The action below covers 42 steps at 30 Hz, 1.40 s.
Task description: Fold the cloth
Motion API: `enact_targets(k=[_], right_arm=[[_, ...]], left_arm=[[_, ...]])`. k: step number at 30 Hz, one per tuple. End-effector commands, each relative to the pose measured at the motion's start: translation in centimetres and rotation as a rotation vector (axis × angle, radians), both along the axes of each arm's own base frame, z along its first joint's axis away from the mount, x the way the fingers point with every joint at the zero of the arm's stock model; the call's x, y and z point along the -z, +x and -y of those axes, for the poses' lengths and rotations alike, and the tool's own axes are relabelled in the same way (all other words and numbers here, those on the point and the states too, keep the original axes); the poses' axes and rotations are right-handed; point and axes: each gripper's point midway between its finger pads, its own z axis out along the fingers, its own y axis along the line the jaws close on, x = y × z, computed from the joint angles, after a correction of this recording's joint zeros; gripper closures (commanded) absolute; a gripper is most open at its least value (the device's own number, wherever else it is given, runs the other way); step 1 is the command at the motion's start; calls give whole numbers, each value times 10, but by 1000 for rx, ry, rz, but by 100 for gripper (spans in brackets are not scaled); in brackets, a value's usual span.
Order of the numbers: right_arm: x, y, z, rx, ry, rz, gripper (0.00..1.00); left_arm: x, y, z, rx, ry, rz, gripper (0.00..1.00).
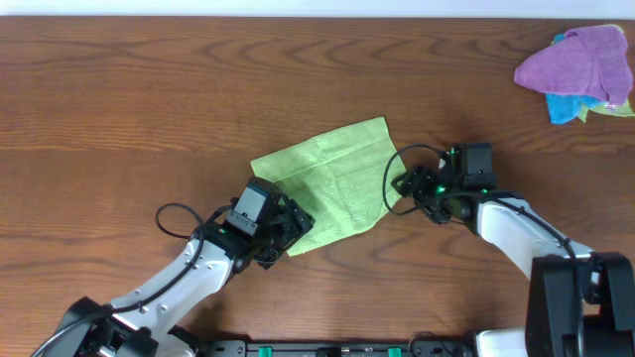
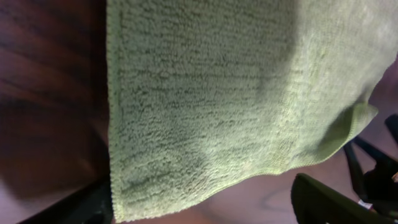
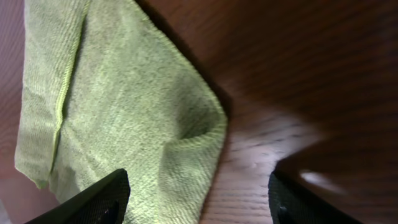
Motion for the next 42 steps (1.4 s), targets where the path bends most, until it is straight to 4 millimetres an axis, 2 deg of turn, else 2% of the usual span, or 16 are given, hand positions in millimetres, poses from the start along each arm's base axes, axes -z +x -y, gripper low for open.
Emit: enact_targets(k=[1,5,9,11,12,13,19,20,23,25,27,28,34,42], right_arm=[[6,-4,-5,7,6,-27,28],[6,-4,-5,6,0,-26,28],[7,-3,-4,8,-4,-25,30],[7,-3,-3,13,-12,-24,30],[8,-1,-2,18,-15,-22,32],[8,-1,-2,19,-14,-19,33],[25,0,-4,35,-2,-55,38],[28,0,-7,29,9,-60,42],[36,-1,-13,19,19,-76,63],[37,-1,-15,13,17,-77,77],[37,-1,-15,13,18,-77,94],[37,-2,-16,11,22,-77,99],[28,0,-28,-28,92,-65,99],[-15,2,-33,-46,128,16,99]], left_arm=[[12,-1,-6,-41,34,-28,18],[24,-2,-1,-43,22,-66,22],[25,4,10,-23,-27,-52,29],[25,5,10,-23,-28,-49,40],[25,5,10,-22,-29,-50,51],[25,4,10,-21,-30,-51,55],[25,2,11,-3,-33,-57,71],[26,0,10,0,-29,-61,76],[26,-2,10,34,-22,-52,89],[26,-2,11,57,-21,-40,94],[25,-1,10,85,-23,-25,94],[24,0,9,102,-28,-17,94],[16,11,-6,150,-101,15,94],[-5,28,-33,167,-201,26,94]])
